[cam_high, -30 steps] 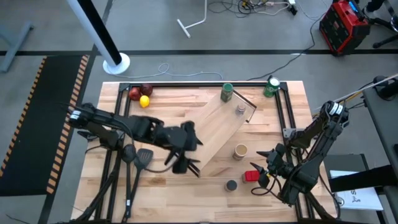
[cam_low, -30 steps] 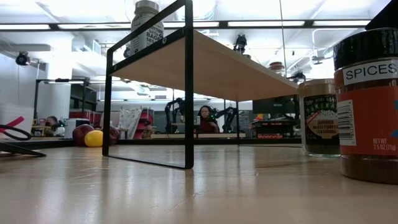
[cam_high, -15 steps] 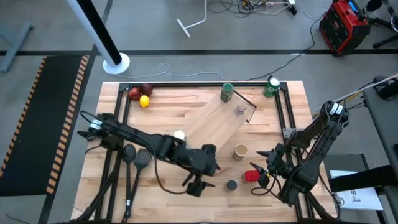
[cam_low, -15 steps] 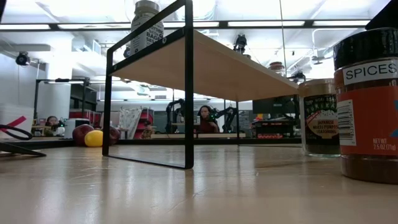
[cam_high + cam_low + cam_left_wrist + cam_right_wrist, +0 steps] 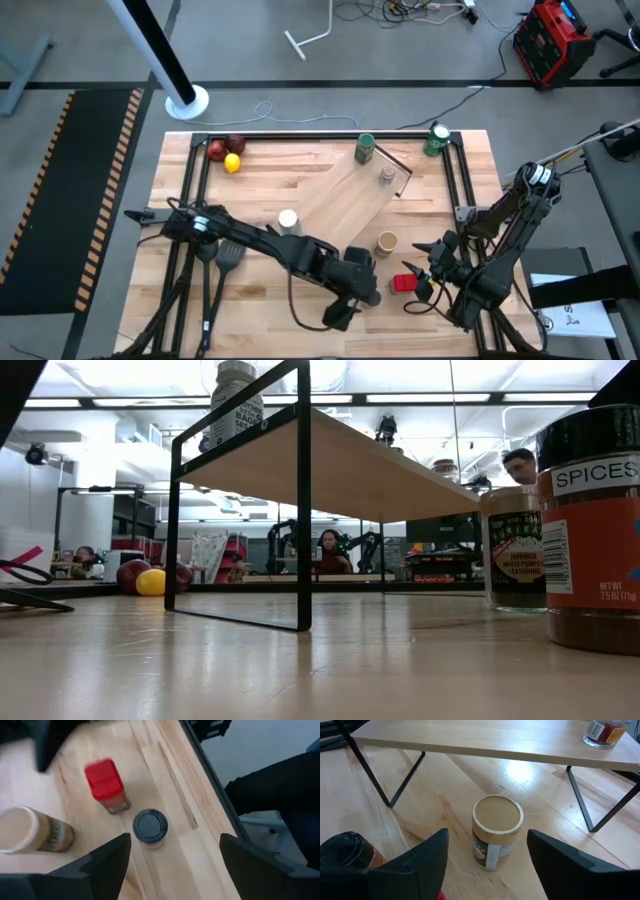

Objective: Shelf spices
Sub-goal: Put the black seasoning bottle on the shelf aligned with the white seasoning bottle

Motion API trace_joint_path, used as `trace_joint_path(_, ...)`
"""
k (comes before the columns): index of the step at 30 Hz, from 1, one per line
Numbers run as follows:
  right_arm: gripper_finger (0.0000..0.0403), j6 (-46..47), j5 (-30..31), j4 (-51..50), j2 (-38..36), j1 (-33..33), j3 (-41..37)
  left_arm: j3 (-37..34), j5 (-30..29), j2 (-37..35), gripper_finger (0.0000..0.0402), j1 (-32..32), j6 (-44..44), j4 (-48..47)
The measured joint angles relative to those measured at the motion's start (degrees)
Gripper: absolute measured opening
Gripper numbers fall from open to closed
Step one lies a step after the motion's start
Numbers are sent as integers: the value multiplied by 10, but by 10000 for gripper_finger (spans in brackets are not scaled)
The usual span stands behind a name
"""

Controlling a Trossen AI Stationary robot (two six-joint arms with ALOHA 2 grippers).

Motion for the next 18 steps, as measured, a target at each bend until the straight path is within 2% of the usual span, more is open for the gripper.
trace_joint_path(10,267,-1,0,0,0,0,-1,-21,-2,45,313,2,-17,25)
trace_joint_path(18,258,1,0,2,0,0,-1,-25,-28,69,314,1,-17,62)
